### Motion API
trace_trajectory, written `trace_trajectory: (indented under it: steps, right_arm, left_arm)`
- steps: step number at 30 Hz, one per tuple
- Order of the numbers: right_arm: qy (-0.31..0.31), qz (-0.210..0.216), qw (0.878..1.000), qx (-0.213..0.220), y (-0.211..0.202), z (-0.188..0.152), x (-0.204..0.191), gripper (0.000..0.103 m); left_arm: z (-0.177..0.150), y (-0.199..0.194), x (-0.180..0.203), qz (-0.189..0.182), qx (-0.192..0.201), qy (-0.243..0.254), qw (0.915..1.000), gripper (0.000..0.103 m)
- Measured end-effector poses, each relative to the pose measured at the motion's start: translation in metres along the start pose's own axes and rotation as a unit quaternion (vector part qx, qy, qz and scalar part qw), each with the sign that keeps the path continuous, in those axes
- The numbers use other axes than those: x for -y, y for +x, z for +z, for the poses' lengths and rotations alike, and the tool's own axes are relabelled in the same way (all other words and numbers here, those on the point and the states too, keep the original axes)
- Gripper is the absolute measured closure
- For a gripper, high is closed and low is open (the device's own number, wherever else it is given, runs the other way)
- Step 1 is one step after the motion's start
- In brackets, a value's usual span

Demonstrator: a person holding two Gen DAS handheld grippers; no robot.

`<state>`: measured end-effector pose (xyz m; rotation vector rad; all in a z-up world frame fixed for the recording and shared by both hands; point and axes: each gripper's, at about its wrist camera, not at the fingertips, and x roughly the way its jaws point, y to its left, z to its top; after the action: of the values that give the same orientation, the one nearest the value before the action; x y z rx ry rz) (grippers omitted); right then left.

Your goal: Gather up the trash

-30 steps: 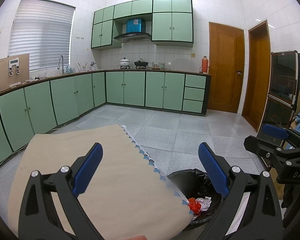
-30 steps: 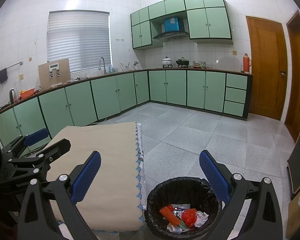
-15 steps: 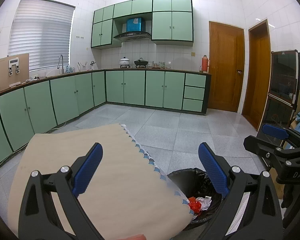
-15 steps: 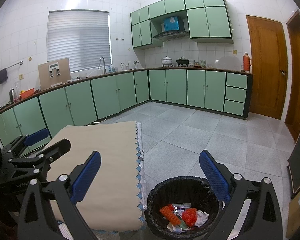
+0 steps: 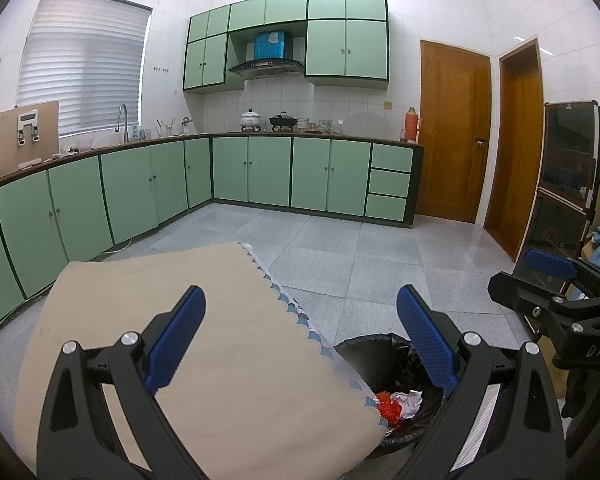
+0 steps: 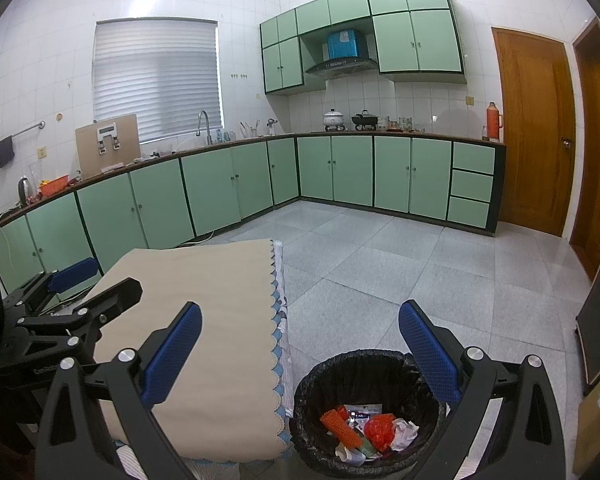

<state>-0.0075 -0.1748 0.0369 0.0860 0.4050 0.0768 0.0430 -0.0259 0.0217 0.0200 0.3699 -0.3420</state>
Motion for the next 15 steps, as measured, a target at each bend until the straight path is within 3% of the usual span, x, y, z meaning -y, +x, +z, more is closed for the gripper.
trace_trajectory:
  steps: [15]
  right_arm:
    - [0.003, 0.0, 1.0, -0.006, 0.003, 0.0028, 0.0066, 0.006]
  left_arm:
    - [0.003, 0.0043, 0.0011, 0.002, -0.005, -0.004, 1.0, 0.007]
